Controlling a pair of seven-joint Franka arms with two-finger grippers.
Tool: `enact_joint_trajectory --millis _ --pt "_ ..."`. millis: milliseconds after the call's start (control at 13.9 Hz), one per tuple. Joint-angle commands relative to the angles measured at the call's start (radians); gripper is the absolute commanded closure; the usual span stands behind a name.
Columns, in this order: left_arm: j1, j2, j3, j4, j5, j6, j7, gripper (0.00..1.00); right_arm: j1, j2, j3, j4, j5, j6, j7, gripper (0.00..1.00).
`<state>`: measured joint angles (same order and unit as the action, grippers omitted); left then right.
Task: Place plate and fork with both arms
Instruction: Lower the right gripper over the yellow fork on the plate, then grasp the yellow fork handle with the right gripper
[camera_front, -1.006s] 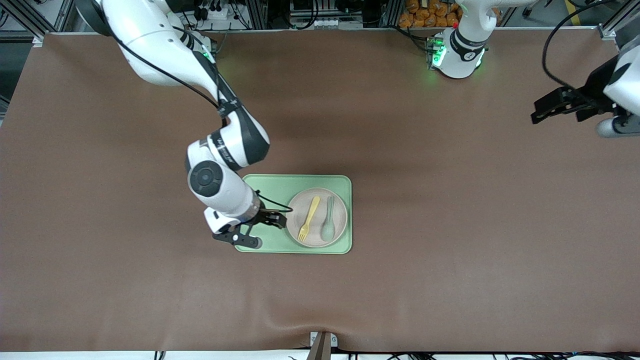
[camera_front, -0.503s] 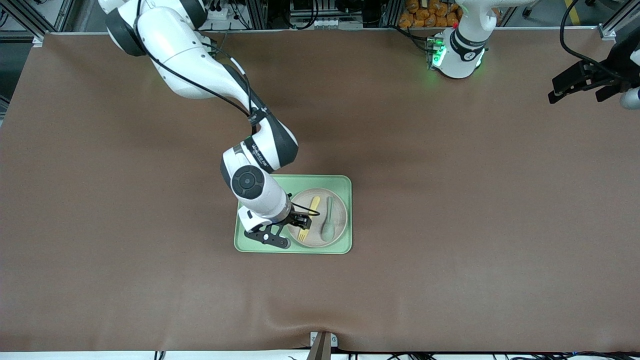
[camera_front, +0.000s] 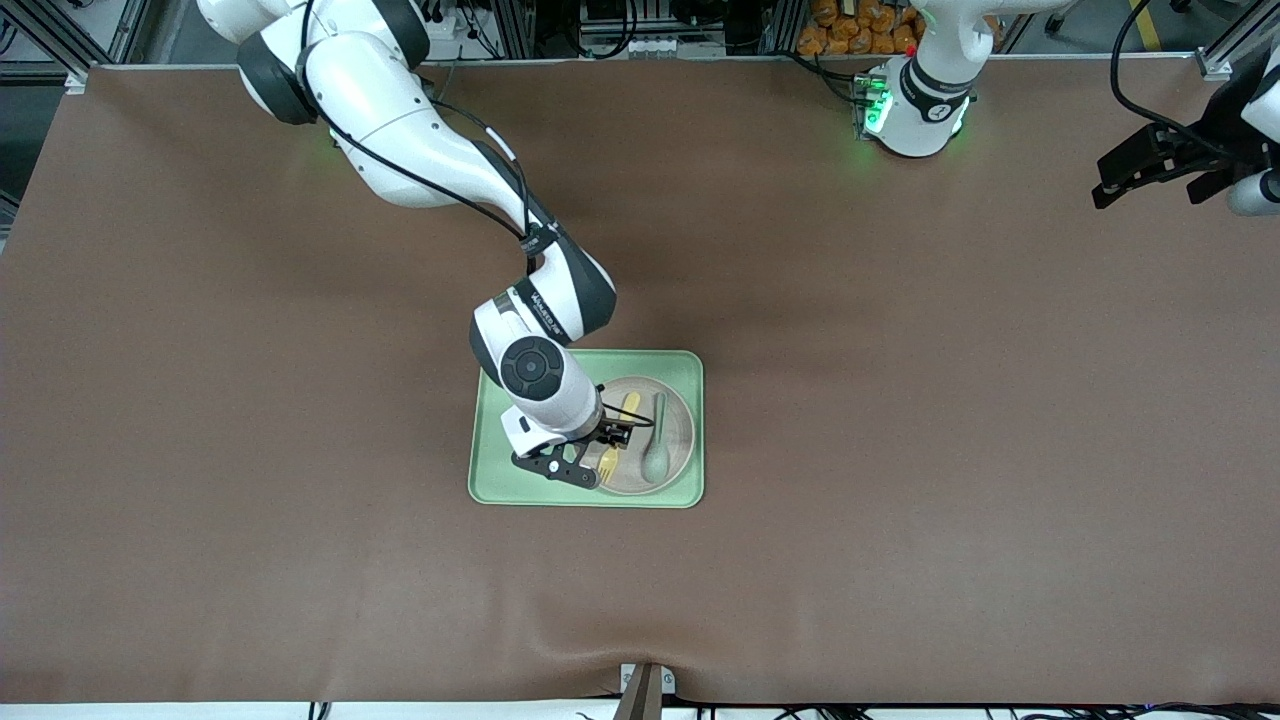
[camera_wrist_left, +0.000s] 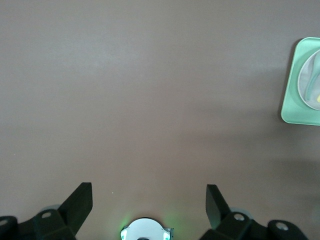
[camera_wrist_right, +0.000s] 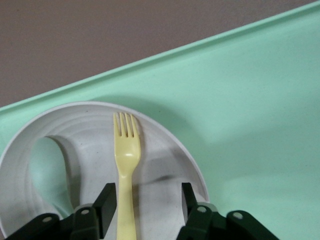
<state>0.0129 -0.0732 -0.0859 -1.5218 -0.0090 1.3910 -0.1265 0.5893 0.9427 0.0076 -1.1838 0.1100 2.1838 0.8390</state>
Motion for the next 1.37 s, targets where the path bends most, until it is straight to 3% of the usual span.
enact_joint_trajectory --millis 0,862,1006,1150,1294 --pt "-0.010 -0.030 0.014 -0.028 0.027 0.019 0.019 0.00 0.015 0.030 -0.011 0.059 -0.015 -0.016 0.026 0.43" --pt "-0.014 -0.042 0.008 -0.031 0.032 0.003 0.002 0.00 0.056 0.091 -0.012 0.075 -0.016 0.048 0.072 0.45" --pt "-0.011 -0.039 0.006 -0.028 0.032 0.003 0.002 0.00 0.064 0.094 -0.014 0.073 -0.018 0.050 0.072 0.63" --pt "-0.013 -0.034 0.003 -0.028 0.026 0.003 -0.004 0.00 0.069 0.108 -0.014 0.073 -0.038 0.057 0.074 0.66" --pt "-0.008 -0.028 0.003 -0.026 0.018 0.008 -0.002 0.00 0.072 0.114 -0.014 0.072 -0.055 0.059 0.074 0.81"
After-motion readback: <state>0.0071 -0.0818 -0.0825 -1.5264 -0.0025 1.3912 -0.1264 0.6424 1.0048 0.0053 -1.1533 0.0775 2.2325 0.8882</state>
